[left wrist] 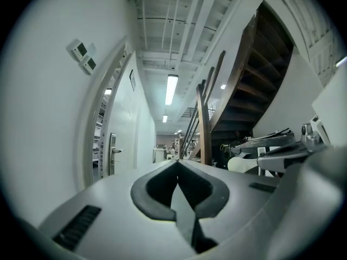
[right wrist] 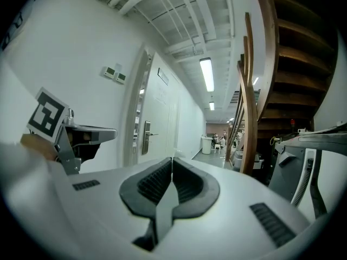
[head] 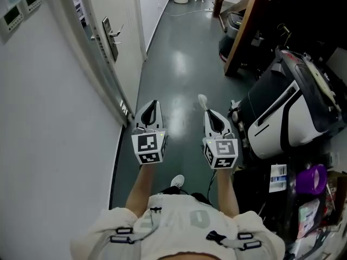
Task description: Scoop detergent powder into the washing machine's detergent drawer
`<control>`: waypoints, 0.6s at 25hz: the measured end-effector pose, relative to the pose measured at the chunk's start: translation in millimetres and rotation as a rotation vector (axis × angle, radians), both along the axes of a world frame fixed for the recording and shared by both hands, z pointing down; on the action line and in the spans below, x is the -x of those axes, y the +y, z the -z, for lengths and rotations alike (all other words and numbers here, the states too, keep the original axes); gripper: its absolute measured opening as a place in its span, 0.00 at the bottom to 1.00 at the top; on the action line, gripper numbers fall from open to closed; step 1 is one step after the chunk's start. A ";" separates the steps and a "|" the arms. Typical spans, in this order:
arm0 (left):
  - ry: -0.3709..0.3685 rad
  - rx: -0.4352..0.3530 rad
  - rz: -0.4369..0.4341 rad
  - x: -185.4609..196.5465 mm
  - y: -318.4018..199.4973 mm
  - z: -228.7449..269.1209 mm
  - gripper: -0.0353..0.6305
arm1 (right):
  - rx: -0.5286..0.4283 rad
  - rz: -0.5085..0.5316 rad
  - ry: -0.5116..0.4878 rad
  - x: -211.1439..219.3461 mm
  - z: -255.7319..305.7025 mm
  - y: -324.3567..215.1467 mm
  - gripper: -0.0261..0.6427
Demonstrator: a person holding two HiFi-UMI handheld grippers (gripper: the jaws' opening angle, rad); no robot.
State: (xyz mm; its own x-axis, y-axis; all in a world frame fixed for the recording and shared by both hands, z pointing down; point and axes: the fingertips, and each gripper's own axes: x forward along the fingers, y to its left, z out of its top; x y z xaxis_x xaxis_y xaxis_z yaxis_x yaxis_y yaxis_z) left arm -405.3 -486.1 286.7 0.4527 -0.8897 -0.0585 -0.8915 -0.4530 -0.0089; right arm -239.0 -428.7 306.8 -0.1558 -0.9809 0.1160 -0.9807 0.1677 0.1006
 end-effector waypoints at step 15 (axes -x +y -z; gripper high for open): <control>-0.029 0.027 -0.056 -63.0 44.8 3.0 0.08 | 0.005 -0.079 -0.013 -56.4 11.1 50.7 0.06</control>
